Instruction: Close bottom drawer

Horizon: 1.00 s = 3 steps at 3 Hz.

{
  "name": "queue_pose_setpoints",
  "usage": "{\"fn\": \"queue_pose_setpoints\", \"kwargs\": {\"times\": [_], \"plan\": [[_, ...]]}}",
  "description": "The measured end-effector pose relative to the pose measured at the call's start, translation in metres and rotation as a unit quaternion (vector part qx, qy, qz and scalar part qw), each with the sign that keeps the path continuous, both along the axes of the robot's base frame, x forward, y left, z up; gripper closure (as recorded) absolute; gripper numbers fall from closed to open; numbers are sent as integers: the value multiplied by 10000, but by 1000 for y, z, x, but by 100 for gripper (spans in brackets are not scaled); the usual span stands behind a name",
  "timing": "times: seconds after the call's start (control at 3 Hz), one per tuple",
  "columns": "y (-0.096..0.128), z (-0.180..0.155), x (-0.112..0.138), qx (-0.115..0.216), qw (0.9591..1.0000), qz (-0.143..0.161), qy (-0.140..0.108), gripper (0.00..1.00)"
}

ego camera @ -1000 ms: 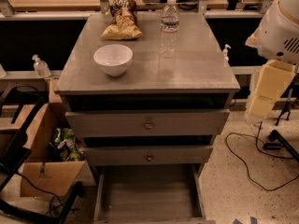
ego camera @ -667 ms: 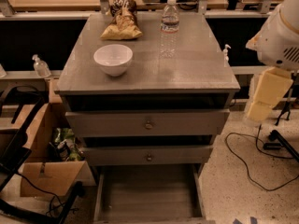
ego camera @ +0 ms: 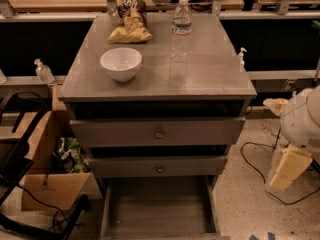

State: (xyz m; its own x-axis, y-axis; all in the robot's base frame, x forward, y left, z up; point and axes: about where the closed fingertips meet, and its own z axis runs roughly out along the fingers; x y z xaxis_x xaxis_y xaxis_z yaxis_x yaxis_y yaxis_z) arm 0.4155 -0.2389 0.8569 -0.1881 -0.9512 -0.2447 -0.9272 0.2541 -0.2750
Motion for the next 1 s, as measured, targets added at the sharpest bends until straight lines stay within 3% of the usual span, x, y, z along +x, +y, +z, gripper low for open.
{"fn": "queue_pose_setpoints", "kwargs": {"times": [0.33,0.67,1.0], "plan": [[-6,-53,30,237,9994,27,-234,0],[-7,-51,53,296,9975,-49,-634,0],[-6,-50,51,285,9977,-41,-612,0]]}}
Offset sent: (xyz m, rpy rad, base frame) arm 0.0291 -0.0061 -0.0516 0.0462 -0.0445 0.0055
